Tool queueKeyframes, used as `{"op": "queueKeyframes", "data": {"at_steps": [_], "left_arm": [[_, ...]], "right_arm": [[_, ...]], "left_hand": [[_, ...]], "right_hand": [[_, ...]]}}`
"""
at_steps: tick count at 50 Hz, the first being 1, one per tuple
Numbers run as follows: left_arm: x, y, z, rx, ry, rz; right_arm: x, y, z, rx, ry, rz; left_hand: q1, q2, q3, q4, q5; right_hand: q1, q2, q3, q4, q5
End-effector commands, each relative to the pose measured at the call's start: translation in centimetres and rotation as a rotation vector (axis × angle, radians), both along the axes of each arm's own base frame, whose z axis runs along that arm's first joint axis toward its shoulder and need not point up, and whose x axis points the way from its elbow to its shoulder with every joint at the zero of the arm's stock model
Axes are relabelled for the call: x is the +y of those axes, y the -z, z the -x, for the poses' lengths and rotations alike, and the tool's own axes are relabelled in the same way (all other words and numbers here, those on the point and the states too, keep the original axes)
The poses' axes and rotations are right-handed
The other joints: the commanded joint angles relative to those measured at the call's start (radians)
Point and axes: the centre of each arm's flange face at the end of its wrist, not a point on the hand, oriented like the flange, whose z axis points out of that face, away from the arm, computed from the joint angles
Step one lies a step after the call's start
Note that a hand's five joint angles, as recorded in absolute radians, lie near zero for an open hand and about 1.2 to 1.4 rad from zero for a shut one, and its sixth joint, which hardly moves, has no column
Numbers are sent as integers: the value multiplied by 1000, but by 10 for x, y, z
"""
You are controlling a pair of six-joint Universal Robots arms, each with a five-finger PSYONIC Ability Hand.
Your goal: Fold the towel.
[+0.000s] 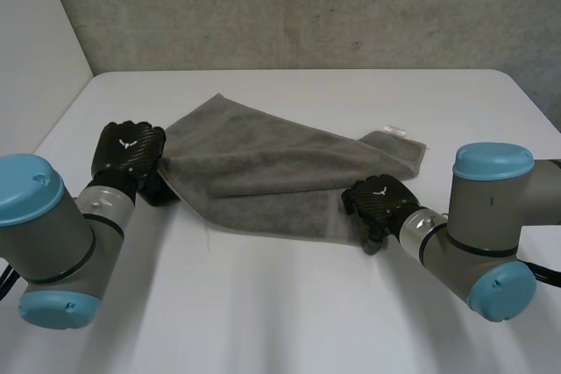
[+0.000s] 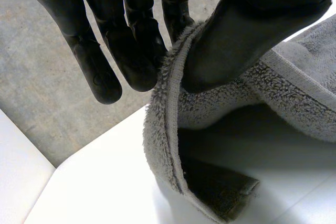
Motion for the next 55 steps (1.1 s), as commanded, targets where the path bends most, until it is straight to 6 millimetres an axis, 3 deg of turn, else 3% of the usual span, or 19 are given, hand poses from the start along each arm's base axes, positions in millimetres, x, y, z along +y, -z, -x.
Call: {"op": "queueKeyframes", "data": {"at_steps": [1, 35, 37, 38, 39, 41, 42, 45, 47, 48, 50, 51, 53, 54, 55], "left_arm": [[1, 0, 0, 0, 1, -1], [2, 3, 2, -2, 7, -7], [2, 3, 2, -3, 7, -8], [2, 3, 2, -3, 9, -8], [2, 3, 2, -3, 9, -8], [1, 3, 1, -3, 6, -8], [1, 3, 1, -3, 6, -8], [0, 2, 0, -2, 3, -5], [1, 0, 0, -1, 1, -2], [1, 0, 0, -1, 1, -2], [1, -4, 1, 2, 1, 6], [1, -4, 1, 2, 1, 6], [2, -27, 0, 21, -2, 63], [2, -27, 0, 21, -2, 63], [5, -42, -1, 34, -2, 102]], "right_arm": [[-2, 0, 0, 6, -1, 14], [-19, -6, -7, -11, 11, 67], [-19, -6, -7, -11, 12, 69], [-19, -6, -7, -9, 12, 70], [-19, -6, -7, -9, 12, 70], [-19, -9, -8, -14, 5, 73], [-19, -9, -8, -14, 5, 73], [-21, -18, -10, -29, 2, 90], [-23, -43, -10, -65, 14, 132], [-23, -43, -10, -66, 14, 132], [-21, -81, -7, -119, 28, 194], [-21, -81, -7, -120, 28, 194], [-18, -116, -2, -174, 42, 228], [-18, -117, -2, -174, 42, 228], [-17, -137, 4, -201, 52, 243]], "left_hand": [[85, 69, 65, 36, 64], [85, 69, 65, 36, 64], [85, 69, 65, 36, 64], [85, 69, 65, 36, 64], [85, 69, 65, 36, 64], [85, 69, 65, 36, 64], [85, 69, 65, 36, 64], [85, 69, 65, 36, 64], [85, 69, 65, 36, 64], [85, 69, 65, 36, 64], [85, 69, 65, 36, 64], [85, 69, 65, 36, 64], [85, 69, 65, 36, 64], [85, 69, 65, 36, 64], [85, 69, 65, 36, 64]], "right_hand": [[77, 87, 83, 81, 89], [92, 102, 98, 96, 104], [136, 146, 142, 140, 148], [334, 344, 339, 338, 346], [336, 346, 341, 340, 348], [782, 792, 788, 786, 794], [784, 794, 789, 788, 796], [784, 794, 789, 788, 796], [784, 794, 789, 788, 796], [784, 794, 789, 788, 796], [784, 794, 789, 788, 796], [784, 794, 789, 788, 796], [784, 794, 789, 788, 796], [784, 794, 789, 788, 796], [784, 794, 789, 788, 796]]}}
